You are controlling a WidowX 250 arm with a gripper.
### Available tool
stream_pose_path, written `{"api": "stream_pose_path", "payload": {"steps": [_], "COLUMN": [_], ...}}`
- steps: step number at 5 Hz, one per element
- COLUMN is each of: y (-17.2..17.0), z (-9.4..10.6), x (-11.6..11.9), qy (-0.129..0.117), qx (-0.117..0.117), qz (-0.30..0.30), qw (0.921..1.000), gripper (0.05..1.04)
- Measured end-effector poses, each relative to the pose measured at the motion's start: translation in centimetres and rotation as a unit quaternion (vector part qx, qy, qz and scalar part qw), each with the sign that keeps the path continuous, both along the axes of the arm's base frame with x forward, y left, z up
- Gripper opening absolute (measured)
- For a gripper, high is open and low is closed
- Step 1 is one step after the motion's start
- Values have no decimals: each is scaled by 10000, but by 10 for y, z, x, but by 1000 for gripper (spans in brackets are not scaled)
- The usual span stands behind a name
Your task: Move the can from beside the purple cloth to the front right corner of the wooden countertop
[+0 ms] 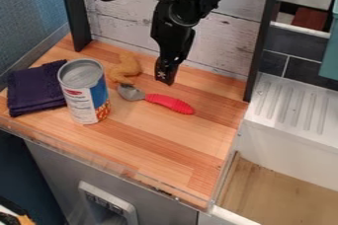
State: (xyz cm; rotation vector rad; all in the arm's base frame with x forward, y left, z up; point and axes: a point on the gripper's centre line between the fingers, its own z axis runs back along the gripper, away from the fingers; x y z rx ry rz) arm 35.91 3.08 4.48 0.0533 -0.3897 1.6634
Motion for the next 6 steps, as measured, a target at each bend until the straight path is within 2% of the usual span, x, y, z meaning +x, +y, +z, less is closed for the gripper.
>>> {"api": "stream_pose_path", "payload": {"steps": [1, 2, 4, 6], "y": [0, 4, 28, 77], "z": [-11, -13, 16, 40], "x": [-3, -4, -17, -45], "qy": [154, 210, 26, 6], "qx": [-6, 78, -97, -46], "qz": [9, -57, 200, 358], "qw": [9999, 9997, 9997, 9993], "gripper": [1001, 1001, 1001, 1001]}}
